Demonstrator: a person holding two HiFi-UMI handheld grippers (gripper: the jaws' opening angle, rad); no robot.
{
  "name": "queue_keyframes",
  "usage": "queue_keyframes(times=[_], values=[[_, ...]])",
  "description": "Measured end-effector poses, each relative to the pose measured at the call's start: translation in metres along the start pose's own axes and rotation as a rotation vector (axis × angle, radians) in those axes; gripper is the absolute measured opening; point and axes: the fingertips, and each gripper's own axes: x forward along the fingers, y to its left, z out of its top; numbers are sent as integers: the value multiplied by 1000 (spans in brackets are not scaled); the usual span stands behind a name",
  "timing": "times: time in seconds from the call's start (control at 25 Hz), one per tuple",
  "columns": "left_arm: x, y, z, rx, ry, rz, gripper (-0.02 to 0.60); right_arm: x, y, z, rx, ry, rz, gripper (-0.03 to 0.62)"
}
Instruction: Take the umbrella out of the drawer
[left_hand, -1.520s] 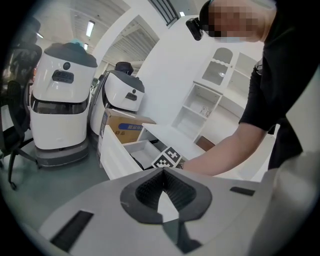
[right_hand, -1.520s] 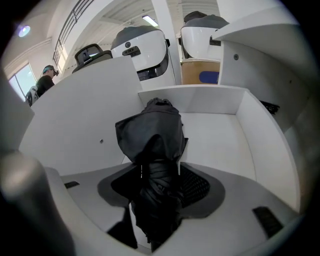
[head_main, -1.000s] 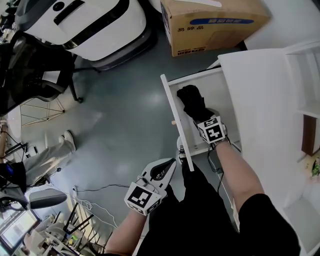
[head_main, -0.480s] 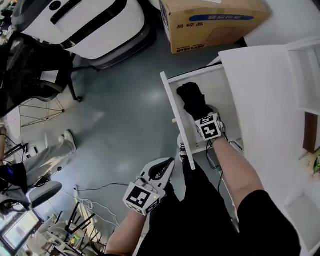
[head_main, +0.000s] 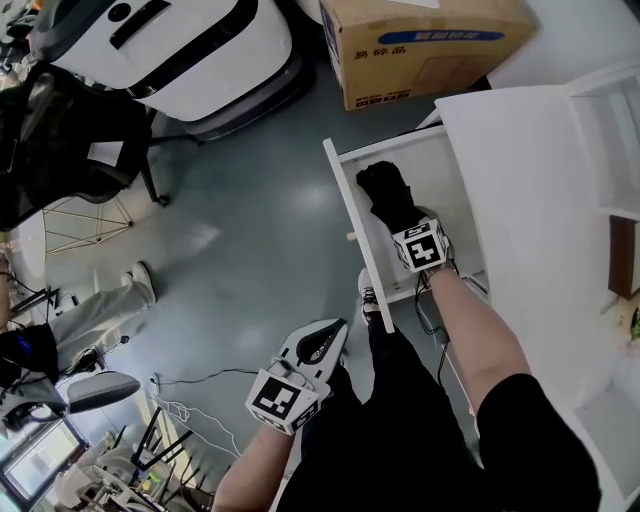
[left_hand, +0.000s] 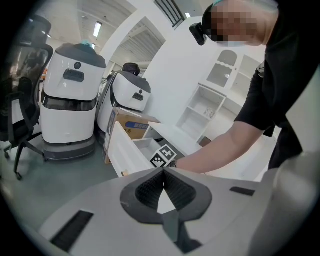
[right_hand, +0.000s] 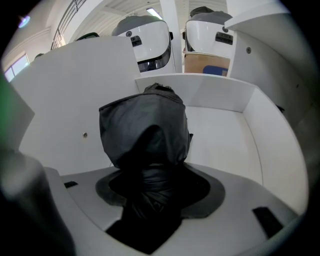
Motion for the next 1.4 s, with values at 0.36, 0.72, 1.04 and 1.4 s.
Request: queue_keyframes(times=[0.36,0.72,1.04,1.4], values=[[-15,-10,-5,13,-16,5,5,-25,7,11,101,-88,32,250],[-31,-21,4,67,-55,-57,5,-77,14,29,160,-196,-5,249],[-67,-34,19,143,-78,-120,5,-167,35,49,286,-381,-38,249],[-107,-54,21,165,-115,-186,5,-270,83,62,376,-593,-23,249]])
